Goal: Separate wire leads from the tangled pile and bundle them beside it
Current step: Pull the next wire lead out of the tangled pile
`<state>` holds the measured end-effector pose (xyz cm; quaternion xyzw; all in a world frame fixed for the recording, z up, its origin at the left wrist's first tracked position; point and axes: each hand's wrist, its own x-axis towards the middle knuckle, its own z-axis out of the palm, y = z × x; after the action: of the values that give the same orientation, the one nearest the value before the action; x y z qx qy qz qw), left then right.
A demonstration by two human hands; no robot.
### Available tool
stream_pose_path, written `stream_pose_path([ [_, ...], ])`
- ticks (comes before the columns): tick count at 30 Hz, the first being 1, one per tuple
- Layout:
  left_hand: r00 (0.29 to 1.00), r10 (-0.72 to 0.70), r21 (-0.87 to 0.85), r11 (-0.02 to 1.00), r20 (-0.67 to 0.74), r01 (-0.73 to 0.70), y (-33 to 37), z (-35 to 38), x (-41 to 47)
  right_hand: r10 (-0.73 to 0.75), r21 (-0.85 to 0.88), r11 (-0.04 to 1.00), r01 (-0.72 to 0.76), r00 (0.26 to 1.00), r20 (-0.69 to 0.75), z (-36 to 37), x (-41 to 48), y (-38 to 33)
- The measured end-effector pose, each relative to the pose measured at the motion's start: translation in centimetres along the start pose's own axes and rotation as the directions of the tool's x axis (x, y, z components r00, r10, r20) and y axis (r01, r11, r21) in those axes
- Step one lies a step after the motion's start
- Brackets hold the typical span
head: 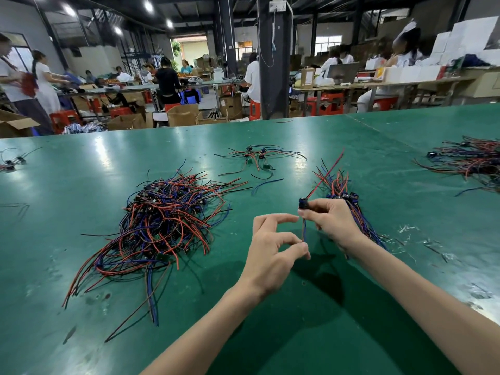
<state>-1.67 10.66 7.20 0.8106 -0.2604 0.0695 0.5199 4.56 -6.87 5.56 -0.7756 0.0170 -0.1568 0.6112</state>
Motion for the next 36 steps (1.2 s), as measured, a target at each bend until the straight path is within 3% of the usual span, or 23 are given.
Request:
stream_pose_path([
  [7, 0.928, -0.371, -0.062, 0.927, -0.031, 0.369, -0.7, -0.2, 0.9, 0.032, 0.172, 0.985, -0.019, 0.997, -0.073, -0.5, 0.3, -1.0],
  [11, 0.886, -0.463, 0.016, 0.886, -0.020, 0.463, -1.0, -0.6, 1.2, 0.013, 0.242, 0.970, -0.003, 0.999, -0.042, -0.6, 0.2, -1.7],
  [16, 0.903, -0.426, 0.227, 0.886, 0.051, 0.405, -1.6, -0.3, 1.4, 0.000, 0.379, 0.925, 0.003, 1.000, -0.010, -0.5, -0.1, -2.7],
  [26, 0.896, -0.433, 0.266, 0.879, 0.098, 0.395, -1.3, -0.7, 1.5, 0.061, 0.588, 0.805, -0.084, 0.996, 0.059, -0.5, -0.9, -4.7],
  [32, 0.922, -0.386, 0.335, 0.872, 0.021, 0.357, -1.6, -0.9, 1.5, 0.006, 0.569, 0.815, -0.107, 0.984, 0.177, -0.3, -1.6, -5.6],
  [36, 0.963, -0.261, 0.219, 0.946, 0.074, 0.239, -1.4, -0.2, 1.1, 0.010, 0.419, 0.907, -0.036, 0.998, 0.064, -1.4, -0.9, -5.7],
])
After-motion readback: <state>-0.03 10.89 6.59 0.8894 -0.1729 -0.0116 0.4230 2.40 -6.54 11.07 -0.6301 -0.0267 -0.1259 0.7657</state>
